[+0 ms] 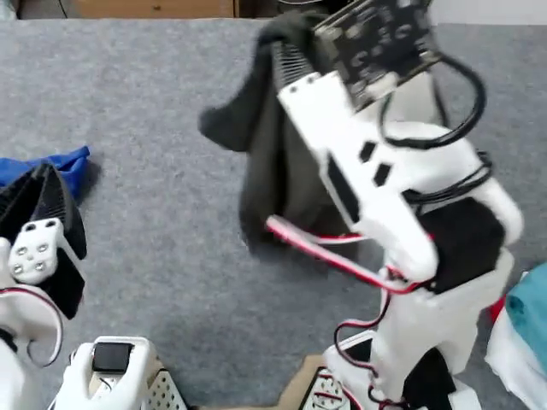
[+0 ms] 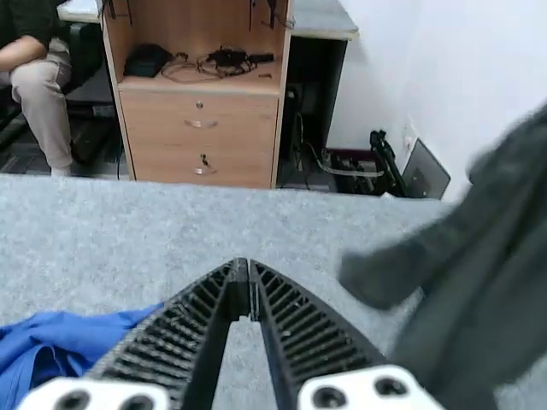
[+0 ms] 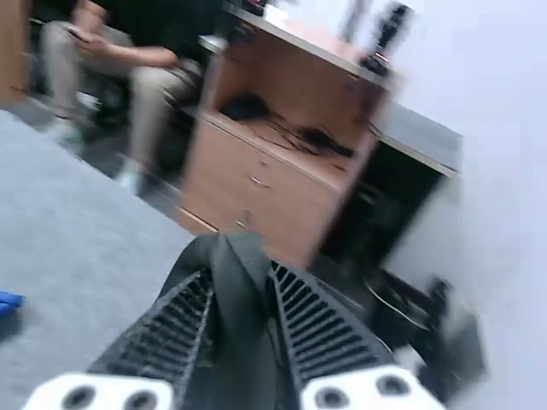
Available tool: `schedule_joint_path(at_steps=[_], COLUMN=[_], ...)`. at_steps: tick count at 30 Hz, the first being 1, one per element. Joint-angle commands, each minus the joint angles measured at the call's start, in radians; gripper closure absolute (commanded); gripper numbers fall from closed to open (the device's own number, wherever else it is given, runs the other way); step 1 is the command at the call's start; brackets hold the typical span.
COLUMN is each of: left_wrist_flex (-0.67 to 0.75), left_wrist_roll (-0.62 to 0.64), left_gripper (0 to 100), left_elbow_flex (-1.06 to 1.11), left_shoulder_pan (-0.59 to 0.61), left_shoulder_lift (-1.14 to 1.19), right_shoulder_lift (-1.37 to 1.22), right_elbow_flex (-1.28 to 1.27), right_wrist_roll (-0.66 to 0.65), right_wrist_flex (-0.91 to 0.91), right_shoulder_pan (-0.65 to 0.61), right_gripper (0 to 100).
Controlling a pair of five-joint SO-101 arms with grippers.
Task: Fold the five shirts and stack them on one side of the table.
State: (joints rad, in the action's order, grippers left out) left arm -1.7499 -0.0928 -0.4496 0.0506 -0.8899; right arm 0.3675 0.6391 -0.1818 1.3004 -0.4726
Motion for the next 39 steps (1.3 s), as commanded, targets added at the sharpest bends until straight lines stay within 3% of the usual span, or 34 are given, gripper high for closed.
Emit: schedule_joint_path(at_steps=[1, 4, 12, 16, 21, 23, 27, 32, 39], left_wrist_flex=[-0.008, -0.008, -0.008, 0.018, 0.097, 0.16, 0.255, 0.262, 0.262], left_wrist_roll=[-0.005, -0.005, 0.005, 0.164, 0.411, 0.473, 0.482, 0.483, 0.483], left_gripper=[98, 98, 98, 92, 67, 67, 69, 69, 69], left_elbow_flex=[0.075, 0.153, 0.361, 0.523, 0.683, 0.715, 0.749, 0.732, 0.586], left_shoulder_pan=[0.008, 0.008, 0.0, -0.017, -0.147, -0.21, -0.315, -0.48, -0.534], left_shoulder_lift=[-0.061, -0.105, -0.139, -0.09, 0.021, 0.074, 0.206, 0.414, 0.716], right_shoulder_lift=[0.025, 0.025, 0.025, 0.022, 0.025, 0.025, 0.019, 0.019, 0.019], right_elbow_flex=[0.028, 0.053, -0.186, -0.426, -0.794, -0.944, -1.204, -1.432, -1.491], right_wrist_roll=[0.032, 0.032, -0.025, -0.153, -0.219, -0.229, -0.233, -0.233, -0.233], right_wrist_flex=[-0.037, 0.008, 0.239, 0.227, 0.081, -0.031, -0.31, -0.612, -0.724], right_shoulder_pan=[-0.061, -0.042, 0.219, 0.295, 0.308, 0.314, 0.349, 0.412, 0.516], right_gripper=[99.4, 99.4, 99.3, 99.3, 99.3, 99.3, 99.3, 99.3, 99.3])
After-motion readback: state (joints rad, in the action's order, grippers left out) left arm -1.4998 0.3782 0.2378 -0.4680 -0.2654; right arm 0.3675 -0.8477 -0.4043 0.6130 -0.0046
